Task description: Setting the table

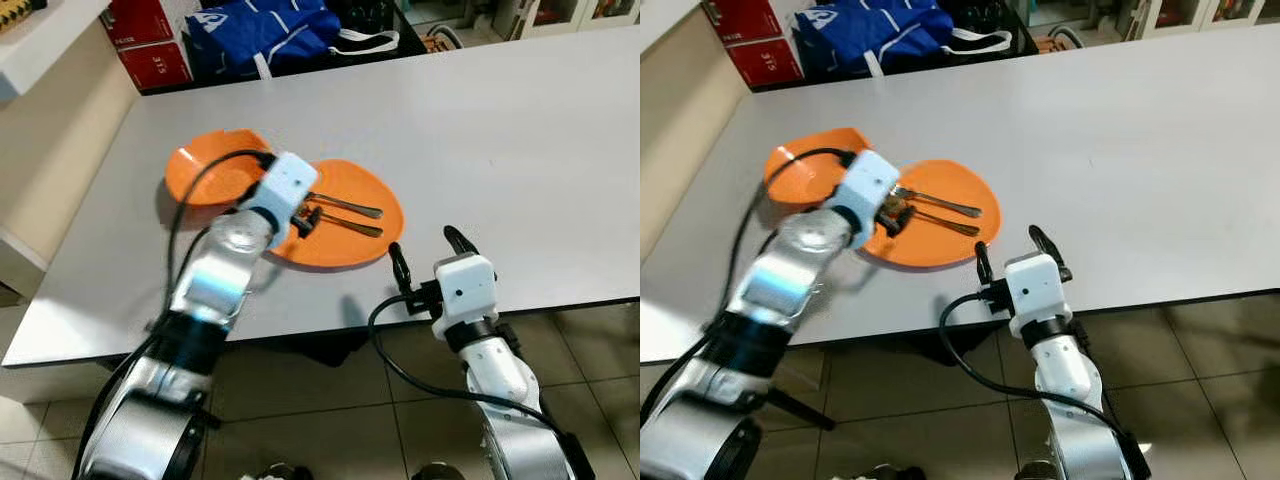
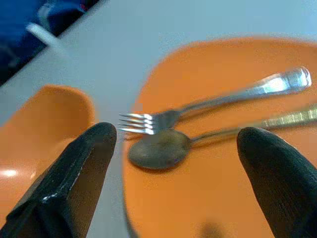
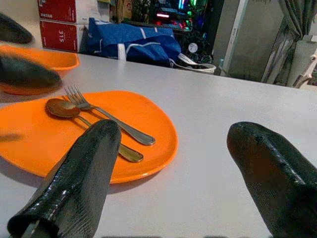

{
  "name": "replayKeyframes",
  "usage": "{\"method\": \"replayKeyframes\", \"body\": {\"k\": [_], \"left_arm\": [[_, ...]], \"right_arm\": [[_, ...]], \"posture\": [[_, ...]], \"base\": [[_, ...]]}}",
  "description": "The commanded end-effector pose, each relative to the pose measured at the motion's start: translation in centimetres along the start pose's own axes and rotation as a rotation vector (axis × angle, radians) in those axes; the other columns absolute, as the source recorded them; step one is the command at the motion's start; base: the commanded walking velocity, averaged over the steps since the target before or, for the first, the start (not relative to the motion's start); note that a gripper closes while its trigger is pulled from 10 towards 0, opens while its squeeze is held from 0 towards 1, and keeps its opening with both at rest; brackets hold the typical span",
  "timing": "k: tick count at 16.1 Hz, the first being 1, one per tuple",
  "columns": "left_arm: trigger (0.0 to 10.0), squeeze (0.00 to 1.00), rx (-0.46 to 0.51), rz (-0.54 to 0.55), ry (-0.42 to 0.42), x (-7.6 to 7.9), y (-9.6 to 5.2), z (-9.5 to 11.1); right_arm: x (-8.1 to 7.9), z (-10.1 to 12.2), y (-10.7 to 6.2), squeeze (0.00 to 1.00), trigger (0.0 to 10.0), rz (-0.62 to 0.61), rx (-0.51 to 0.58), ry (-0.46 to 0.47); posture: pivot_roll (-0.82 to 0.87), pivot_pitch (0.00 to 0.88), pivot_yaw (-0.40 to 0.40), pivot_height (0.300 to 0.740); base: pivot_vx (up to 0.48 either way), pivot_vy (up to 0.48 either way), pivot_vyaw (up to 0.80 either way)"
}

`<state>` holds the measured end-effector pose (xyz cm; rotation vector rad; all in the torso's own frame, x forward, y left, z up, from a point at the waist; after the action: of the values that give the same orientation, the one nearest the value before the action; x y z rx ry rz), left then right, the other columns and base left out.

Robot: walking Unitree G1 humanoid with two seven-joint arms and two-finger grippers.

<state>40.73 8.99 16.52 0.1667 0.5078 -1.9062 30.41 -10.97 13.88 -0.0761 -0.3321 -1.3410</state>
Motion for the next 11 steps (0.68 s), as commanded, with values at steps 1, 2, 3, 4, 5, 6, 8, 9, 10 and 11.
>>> {"method": "replayKeyframes", "body": {"k": [1,2,3,4,5,6,8,9,10,11], "left_arm": [[10.0,0.0,0.029,0.05,-0.056,-1.3,-0.7,0.3],[10.0,0.0,0.076,0.076,-0.083,-1.8,-1.4,0.5],[10.0,0.0,0.15,0.115,-0.122,-2.7,-2.8,0.6],[10.0,0.0,0.167,0.124,-0.126,-3.0,-3.2,0.7],[10.0,0.0,0.182,0.141,-0.15,-3.4,-3.8,0.5],[10.0,0.0,0.22,0.183,-0.207,-4.2,-5.1,0.4],[10.0,0.0,0.252,0.265,-0.282,-5.3,-7.5,-0.9],[10.0,0.0,0.255,0.273,-0.296,-5.4,-8.0,-1.3],[10.0,0.0,0.253,0.283,-0.313,-5.4,-8.6,-1.9],[10.0,0.0,0.253,0.3,-0.346,-5.4,-9.6,-2.9]], "right_arm": [[-0.1,0.2,0.3,0.0,10.0,0.003,0.01,0.013],[-0.1,0.2,0.5,0.0,10.0,0.003,0.013,0.012],[0.1,0.1,0.9,0.0,10.0,0.003,0.017,0.009],[0.2,0.1,1.0,0.0,10.0,0.003,0.018,0.009],[0.3,0.1,1.1,0.0,10.0,0.002,0.018,0.009],[0.5,0.0,1.4,0.0,10.0,-0.004,0.019,0.012],[1.0,-0.1,2.2,0.0,10.0,-0.021,0.021,0.026],[1.0,-0.1,2.4,0.0,10.0,-0.022,0.021,0.027],[1.0,-0.1,2.5,0.0,10.0,-0.02,0.023,0.029],[1.1,-0.2,2.7,0.0,10.0,-0.022,0.026,0.032]], "posture": [[-0.2,0.038,0.15,0.74],[-0.19,0.026,0.145,0.74],[-0.18,0.012,0.141,0.74],[-0.18,0.009,0.14,0.74],[-0.18,0.0,0.137,0.74],[-0.17,0.0,0.135,0.74],[-0.15,0.0,0.128,0.74],[-0.14,0.0,0.124,0.74],[-0.14,0.0,0.122,0.74],[-0.13,0.0,0.121,0.74]], "base": [[0.0,0.0,0.0],[0.0,0.0,0.0],[0.0,0.0,0.0],[0.0,0.0,0.0],[0.0,0.0,0.0],[0.0,0.0,0.0],[0.0,0.0,0.0],[0.0,0.0,0.0],[0.0,0.0,0.0],[0.0,0.0,0.0]]}}
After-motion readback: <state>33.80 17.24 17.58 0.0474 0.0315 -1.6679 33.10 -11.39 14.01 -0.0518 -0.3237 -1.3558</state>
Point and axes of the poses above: a point about 5 cm out from each wrist's last joint towards the gripper, its own y axis pointing out of the wrist towards the gripper, its own z axis along the axis of the wrist's last joint, x = y × z, the point moved 6 cm from there along y, pointing out of the wrist towards the gripper, and after that the axes turned 1 degree about -y, right-handed, at the moved point
